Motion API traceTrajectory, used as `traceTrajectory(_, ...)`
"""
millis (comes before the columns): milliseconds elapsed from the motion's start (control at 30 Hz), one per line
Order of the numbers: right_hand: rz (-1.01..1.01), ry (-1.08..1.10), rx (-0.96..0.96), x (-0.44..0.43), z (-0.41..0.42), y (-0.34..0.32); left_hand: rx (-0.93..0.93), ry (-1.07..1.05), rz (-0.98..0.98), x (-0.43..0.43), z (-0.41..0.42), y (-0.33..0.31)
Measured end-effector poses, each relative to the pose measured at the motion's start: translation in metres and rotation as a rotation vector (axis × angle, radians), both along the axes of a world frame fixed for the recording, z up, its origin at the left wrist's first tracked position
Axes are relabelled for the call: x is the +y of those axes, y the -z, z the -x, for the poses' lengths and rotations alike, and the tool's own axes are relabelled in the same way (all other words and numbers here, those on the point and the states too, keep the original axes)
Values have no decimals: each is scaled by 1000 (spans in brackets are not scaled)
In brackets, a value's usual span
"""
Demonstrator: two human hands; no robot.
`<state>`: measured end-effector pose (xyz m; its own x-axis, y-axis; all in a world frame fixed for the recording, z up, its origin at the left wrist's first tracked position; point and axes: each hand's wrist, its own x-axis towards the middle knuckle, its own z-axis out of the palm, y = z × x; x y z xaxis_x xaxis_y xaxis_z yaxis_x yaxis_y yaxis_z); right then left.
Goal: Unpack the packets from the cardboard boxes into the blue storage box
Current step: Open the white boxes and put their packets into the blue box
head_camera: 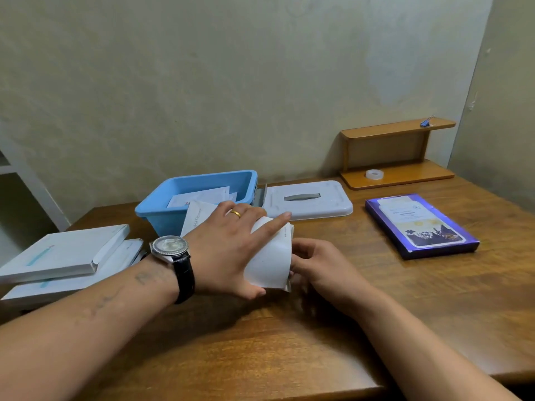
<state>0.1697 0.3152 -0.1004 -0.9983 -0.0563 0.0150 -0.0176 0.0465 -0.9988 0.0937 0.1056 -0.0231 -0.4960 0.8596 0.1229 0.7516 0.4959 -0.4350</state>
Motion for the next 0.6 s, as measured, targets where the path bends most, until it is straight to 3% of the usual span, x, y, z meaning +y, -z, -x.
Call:
traceTrajectory(133, 170, -56, -137, 4, 4, -10, 19, -3, -34, -2, -4, 1)
traceTrajectory(367, -328, -163, -99, -8, 11, -20, 16, -12, -135, -20, -16, 33)
traceTrajectory(600, -266, -5, 6, -13, 12, -17, -26, -150, -337, -62, -11, 56)
